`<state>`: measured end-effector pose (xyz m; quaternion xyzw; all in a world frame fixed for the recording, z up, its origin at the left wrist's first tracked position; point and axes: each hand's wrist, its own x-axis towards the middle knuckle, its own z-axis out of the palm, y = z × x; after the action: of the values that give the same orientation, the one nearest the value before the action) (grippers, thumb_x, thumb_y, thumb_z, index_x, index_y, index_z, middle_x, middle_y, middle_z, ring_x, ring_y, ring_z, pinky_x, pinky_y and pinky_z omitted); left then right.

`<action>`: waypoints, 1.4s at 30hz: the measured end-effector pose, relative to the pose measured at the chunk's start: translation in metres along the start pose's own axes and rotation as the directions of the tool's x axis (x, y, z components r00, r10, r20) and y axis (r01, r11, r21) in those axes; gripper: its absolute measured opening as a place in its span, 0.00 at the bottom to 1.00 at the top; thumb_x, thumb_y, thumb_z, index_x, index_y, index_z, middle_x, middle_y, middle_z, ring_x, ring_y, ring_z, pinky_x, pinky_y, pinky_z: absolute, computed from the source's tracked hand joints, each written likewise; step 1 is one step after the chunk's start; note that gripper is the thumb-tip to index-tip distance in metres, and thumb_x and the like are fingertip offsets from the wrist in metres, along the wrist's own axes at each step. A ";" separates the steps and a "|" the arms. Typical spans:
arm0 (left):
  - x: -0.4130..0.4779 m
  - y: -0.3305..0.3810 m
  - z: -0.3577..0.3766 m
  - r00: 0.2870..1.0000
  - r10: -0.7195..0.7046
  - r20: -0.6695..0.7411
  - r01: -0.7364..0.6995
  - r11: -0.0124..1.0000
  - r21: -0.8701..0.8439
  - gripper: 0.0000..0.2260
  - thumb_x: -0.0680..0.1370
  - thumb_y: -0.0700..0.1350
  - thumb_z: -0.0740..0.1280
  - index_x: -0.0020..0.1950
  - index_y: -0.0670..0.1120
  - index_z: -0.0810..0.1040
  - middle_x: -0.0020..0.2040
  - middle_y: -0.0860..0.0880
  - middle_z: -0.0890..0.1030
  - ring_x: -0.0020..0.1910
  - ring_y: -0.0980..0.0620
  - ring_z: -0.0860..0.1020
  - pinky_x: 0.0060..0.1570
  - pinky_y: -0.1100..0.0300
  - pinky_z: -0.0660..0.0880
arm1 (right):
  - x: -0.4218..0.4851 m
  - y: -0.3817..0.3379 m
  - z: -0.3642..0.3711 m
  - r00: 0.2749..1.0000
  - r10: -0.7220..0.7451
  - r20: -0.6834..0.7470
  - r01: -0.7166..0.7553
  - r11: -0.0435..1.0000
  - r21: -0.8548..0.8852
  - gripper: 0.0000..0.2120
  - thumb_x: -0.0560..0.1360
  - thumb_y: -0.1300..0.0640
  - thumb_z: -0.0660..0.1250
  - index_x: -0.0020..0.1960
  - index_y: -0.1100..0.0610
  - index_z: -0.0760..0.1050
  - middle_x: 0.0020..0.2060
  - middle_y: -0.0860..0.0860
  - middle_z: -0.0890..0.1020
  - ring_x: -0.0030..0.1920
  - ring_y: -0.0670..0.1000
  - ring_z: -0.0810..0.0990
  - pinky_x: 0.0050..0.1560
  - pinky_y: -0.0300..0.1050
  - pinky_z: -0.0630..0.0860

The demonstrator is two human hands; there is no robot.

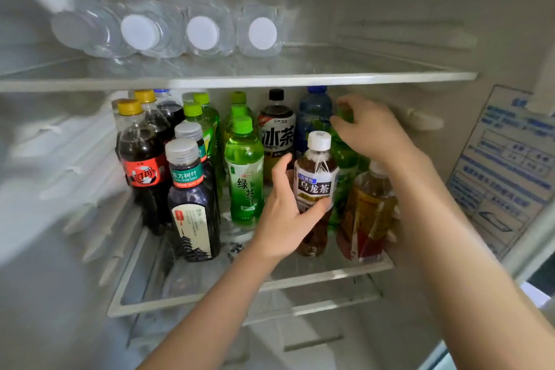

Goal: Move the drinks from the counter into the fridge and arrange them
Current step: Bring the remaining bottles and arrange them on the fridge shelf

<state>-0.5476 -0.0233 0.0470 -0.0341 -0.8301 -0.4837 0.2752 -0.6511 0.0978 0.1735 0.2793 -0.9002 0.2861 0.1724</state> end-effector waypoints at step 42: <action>-0.095 -0.045 -0.120 0.753 0.073 -0.654 0.072 0.979 0.192 0.36 0.72 0.56 0.62 0.76 0.50 0.53 0.73 0.49 0.65 0.71 0.52 0.66 0.68 0.57 0.63 | -0.091 -0.022 0.087 1.000 -0.009 -0.001 0.009 0.929 0.370 0.30 0.64 0.44 0.76 0.62 0.54 0.72 0.51 0.45 0.78 0.50 0.44 0.76 0.45 0.33 0.72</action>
<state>-0.4306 -0.1261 0.0109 0.1665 -0.7254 -0.3765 0.5517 -0.5793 0.0666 0.0721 0.3109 -0.8289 0.4499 0.1176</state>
